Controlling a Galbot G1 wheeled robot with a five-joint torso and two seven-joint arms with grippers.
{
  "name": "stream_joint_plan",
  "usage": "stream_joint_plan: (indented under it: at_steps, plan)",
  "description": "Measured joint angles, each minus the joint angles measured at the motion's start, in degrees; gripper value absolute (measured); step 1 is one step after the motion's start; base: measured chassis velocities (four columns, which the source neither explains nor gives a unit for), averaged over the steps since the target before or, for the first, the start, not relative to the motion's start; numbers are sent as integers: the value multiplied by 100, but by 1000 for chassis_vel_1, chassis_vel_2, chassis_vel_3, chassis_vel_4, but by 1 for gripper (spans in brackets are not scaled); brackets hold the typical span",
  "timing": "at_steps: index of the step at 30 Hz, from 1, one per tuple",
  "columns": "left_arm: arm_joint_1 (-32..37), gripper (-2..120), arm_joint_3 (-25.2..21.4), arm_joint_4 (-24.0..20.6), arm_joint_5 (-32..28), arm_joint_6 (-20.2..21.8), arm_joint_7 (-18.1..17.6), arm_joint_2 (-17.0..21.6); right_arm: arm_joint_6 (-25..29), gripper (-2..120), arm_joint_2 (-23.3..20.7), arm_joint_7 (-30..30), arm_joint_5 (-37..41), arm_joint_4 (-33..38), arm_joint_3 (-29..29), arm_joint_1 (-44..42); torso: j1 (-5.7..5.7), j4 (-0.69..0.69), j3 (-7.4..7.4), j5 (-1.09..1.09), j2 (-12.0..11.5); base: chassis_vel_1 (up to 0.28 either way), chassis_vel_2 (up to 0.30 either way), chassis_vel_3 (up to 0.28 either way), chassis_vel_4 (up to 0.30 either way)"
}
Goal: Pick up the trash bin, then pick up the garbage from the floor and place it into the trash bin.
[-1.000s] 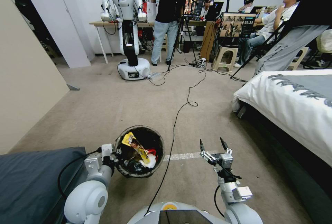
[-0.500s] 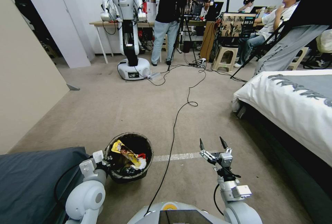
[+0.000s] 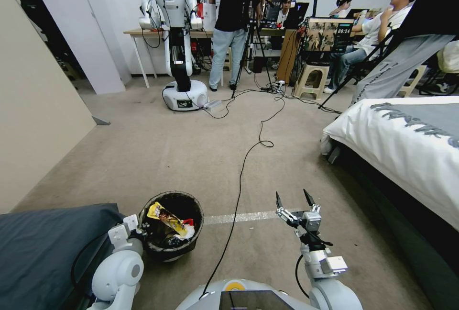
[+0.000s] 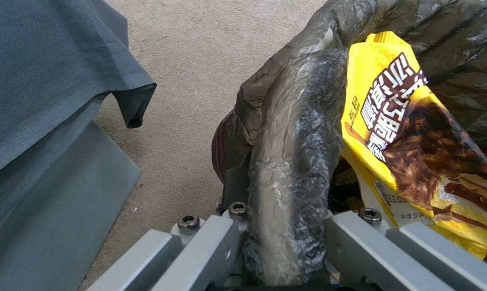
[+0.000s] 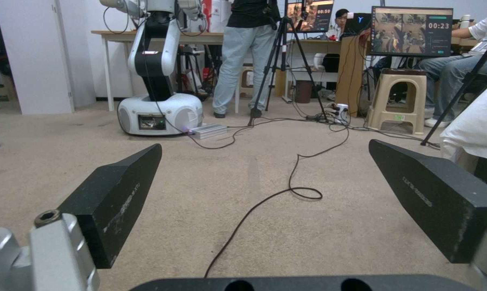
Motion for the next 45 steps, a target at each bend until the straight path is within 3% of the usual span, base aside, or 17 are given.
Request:
stream_joint_plan:
  at_steps: [18, 33, 45]
  plan:
    - [-28, 2, 52, 127, 60, -12, 40, 15, 5, 100, 20, -5, -27, -2, -15, -15, 0, 0, 0, 1, 0, 0, 0, 0, 0]
    - [-35, 60, 164, 124, 27, -6, 59, 6, -3, 100, 9, -6, -35, 9, -30, -12, 0, 0, 0, -1, 0, 0, 0, 0, 0]
    - [-62, 97, 233, 24, 59, -5, 46, 15, -17, 100, -7, -6, -29, 30, -26, -5, 0, 0, 0, -1, 0, 0, 0, 0, 0]
